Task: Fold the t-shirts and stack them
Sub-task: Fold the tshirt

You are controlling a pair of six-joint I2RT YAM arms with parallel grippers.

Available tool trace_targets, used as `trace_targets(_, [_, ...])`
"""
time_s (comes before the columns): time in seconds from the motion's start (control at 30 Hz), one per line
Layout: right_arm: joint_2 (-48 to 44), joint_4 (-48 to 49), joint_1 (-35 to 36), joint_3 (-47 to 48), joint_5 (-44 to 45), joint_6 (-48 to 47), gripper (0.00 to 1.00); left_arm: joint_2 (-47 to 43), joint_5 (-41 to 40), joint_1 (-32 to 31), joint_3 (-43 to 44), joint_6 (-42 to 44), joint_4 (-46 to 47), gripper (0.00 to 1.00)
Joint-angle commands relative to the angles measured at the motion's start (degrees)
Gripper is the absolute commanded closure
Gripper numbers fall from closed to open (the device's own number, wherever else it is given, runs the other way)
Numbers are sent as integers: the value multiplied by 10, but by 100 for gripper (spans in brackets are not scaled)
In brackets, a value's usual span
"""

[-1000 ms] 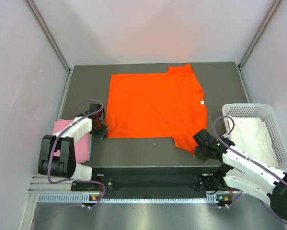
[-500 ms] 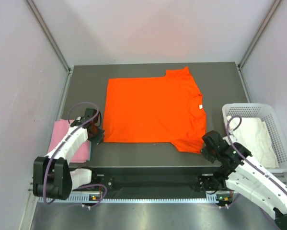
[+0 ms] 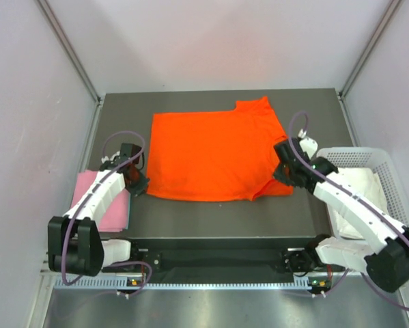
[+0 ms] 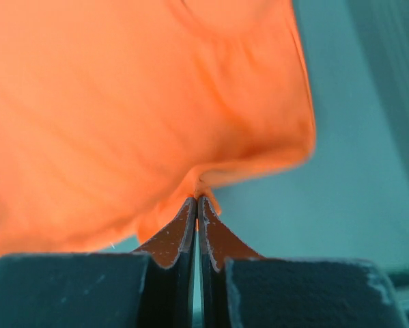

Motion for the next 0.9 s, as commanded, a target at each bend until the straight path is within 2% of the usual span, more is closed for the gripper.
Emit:
trace_targets(0.0, [54, 72, -52, 52, -32, -116, 100, 28, 3, 0, 71, 79, 41, 100])
trace_targets(0.23, [171, 124, -117, 159, -105, -223, 100, 173, -16, 2, 185, 107, 34, 100])
trace_targets(0.5, [278, 143, -167, 255, -173, -274, 100, 296, -27, 6, 294, 92, 10, 100])
trace_targets(0.87, [362, 152, -204, 305, -216, -296, 100, 367, -23, 10, 358, 81, -3, 100])
